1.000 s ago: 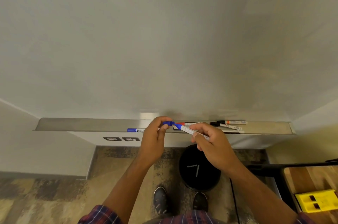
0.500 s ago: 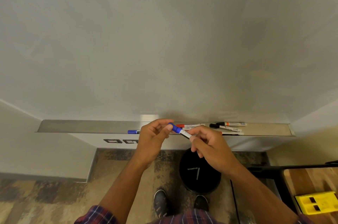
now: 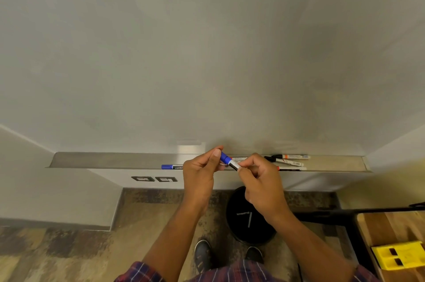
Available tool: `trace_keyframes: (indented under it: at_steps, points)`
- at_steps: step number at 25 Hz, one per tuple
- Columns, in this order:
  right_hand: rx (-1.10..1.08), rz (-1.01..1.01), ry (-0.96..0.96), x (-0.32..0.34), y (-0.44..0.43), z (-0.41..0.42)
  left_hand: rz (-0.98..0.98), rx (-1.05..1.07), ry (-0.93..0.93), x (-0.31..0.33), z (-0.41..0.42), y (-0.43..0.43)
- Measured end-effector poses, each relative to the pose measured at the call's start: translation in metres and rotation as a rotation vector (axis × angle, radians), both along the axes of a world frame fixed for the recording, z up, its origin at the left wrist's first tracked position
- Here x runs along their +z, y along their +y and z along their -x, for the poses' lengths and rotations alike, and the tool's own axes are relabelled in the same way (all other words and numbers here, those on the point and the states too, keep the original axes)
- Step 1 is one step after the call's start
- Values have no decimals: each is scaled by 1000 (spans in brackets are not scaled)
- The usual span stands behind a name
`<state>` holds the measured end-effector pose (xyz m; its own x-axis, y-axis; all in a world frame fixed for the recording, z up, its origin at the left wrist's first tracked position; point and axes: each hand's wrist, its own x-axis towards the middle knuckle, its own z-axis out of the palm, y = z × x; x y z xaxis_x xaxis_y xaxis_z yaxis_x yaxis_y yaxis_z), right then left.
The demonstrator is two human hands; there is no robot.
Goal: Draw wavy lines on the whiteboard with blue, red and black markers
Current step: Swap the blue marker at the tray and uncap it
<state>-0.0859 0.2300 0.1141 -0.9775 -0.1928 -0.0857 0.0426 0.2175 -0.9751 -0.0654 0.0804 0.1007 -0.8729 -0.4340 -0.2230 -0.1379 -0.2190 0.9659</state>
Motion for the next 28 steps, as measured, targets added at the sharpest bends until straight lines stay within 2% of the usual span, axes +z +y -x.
trace_keyframes:
  at_steps: [5, 10, 13, 16, 22, 28]
  points:
    - [-43, 32, -117, 2, -2, -7, 16, -21, 34, 0, -5, 0]
    - [16, 35, -154, 10, 1, 0, -21, -121, 36, -1, -11, -4]
    - [30, -8, -197, 12, 3, 5, -69, -37, 30, -5, -17, -5]
    - [39, -85, -137, 5, 8, 2, -115, 48, -5, -12, -20, -18]
    - [168, -173, -97, -12, 6, -8, -145, 49, -56, -23, -28, -34]
    - [215, -199, -236, -14, -7, -3, -148, 31, -74, -35, -31, -48]
